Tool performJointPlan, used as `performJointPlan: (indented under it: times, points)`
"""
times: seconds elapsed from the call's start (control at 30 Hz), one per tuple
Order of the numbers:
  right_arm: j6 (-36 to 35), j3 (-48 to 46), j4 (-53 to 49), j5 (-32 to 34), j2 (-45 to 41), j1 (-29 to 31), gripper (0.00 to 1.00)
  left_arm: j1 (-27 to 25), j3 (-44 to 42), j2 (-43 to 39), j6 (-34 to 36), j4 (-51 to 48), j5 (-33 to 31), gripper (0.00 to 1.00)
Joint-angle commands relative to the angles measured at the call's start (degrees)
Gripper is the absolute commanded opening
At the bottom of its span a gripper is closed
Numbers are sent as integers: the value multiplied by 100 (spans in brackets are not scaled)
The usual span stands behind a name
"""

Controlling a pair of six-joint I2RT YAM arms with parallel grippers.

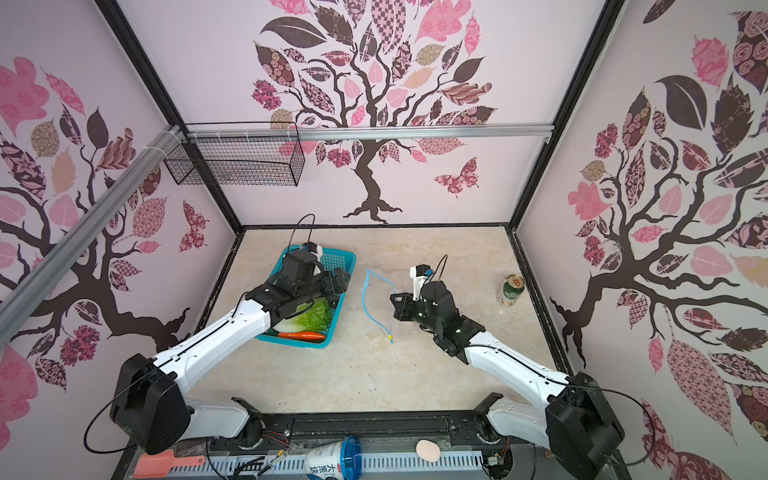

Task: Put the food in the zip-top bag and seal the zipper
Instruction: 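Move the left gripper back to the basket and grasp the dark cucumber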

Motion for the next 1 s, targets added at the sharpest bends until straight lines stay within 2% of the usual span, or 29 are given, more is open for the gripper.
performJointPlan:
  times: [0.0,0.1,0.17,0.4,0.6,0.97]
  points:
    - [-168,45,-110,126,-218,29,0,156,-2,45,142,25,-734,91]
    - [-159,10,-80,115,-228,28,0,180,25,270,112,64,-1437,90]
    - [-158,-12,-73,77,-237,29,0,266,52,458,29,141,-1616,90]
    - [-249,18,-217,99,-298,27,0,771,118,1092,-482,445,-1342,84]
    - [-268,64,-250,124,-290,28,0,799,251,1634,-499,515,-1366,76]
    - [-378,124,-352,182,-255,24,0,799,569,2477,-553,656,-1142,72]
